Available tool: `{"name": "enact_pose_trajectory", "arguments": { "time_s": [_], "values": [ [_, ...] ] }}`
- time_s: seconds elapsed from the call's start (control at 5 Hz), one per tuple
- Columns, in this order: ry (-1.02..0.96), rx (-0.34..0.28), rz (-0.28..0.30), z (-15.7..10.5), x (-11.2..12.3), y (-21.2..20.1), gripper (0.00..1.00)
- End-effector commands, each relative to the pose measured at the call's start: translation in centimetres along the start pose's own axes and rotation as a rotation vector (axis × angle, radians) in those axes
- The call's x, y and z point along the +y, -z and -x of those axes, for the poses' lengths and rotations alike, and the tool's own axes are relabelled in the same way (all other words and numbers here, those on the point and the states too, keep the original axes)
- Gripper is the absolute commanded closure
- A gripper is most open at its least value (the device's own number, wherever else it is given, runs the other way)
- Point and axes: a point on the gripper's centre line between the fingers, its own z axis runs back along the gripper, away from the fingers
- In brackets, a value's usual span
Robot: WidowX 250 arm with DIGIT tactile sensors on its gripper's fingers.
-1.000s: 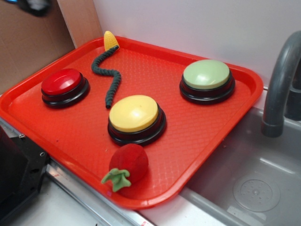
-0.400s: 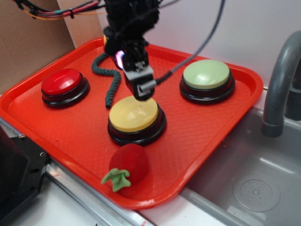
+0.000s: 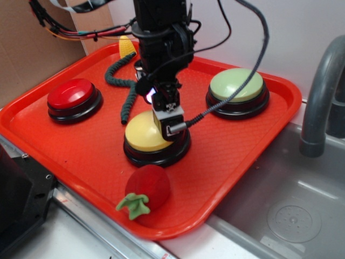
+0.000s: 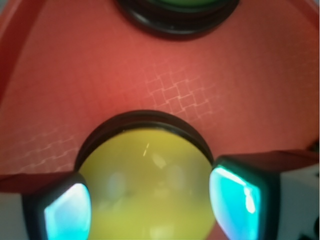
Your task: Push the yellow button.
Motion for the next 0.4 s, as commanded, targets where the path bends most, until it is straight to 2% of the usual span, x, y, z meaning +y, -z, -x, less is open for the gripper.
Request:
{"name": "enact_pose_trajectory", "arguments": {
  "time_s": [0.0, 0.2],
  "values": [
    [0.016, 0.017, 0.002, 0.55, -0.16, 0.26, 0.00],
    [0.010, -0.004, 0.012, 0.68, -0.17, 0.50, 0.00]
  ]
}}
